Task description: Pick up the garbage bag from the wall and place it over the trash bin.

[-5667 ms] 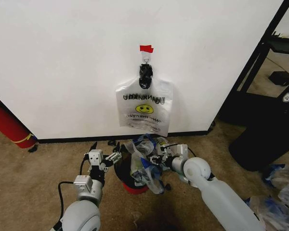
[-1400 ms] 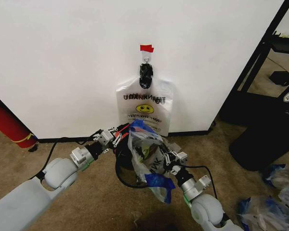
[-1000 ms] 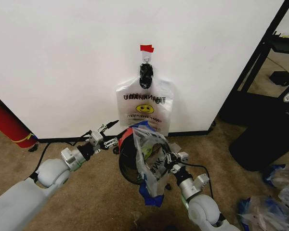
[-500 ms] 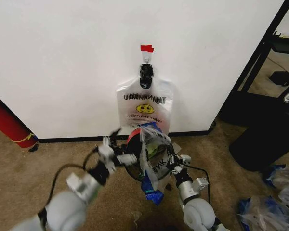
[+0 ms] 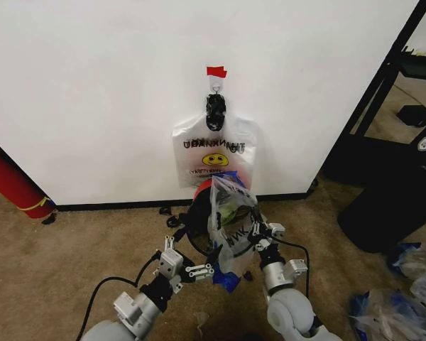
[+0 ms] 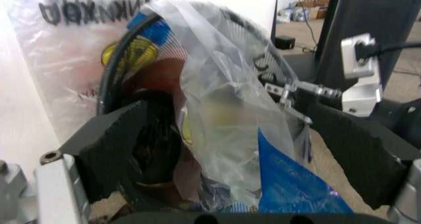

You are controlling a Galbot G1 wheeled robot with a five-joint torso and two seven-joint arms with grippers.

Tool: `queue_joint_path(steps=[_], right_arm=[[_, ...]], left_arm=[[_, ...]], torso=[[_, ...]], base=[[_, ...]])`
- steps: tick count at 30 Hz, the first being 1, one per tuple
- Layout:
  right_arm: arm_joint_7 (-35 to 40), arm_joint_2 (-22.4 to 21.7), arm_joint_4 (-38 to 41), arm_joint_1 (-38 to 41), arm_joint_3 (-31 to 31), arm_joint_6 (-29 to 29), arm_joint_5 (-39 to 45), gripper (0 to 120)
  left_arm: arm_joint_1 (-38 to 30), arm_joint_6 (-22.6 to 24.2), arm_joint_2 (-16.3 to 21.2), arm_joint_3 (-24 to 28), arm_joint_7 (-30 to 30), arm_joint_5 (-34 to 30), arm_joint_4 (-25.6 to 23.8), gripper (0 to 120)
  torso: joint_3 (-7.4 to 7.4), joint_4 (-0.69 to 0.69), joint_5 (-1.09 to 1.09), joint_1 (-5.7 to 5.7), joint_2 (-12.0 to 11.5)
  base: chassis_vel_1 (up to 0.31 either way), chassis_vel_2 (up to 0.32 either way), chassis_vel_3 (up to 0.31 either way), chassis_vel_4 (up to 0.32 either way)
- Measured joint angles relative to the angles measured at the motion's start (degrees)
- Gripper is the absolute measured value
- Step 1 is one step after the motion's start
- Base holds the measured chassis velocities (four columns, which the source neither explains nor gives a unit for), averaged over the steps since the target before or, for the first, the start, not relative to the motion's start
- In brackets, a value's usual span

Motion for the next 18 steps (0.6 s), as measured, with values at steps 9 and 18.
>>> queue_joint_path(steps=[9,18], right_arm=[[-0.71,0.45,-0.22,-0.30,-0.13,0.30,-1.49,0],[-1.07,0.98,0.06,-0.49,0.31,0.57,-1.54,0]], left_arm=[[-0.74,1.56,-0.93,1.35,0.99,1.55,1.35,65],[-0.69,2.28,-0.93,1.75,-1.65,2.93,2.20,35]], torso=[[0.00,0.00,0.00,0.00,0.00],[0.00,0.00,0.00,0.00,0.00]], base=[[0.000,0.000,0.000,0.000],[0.000,0.000,0.000,0.000]])
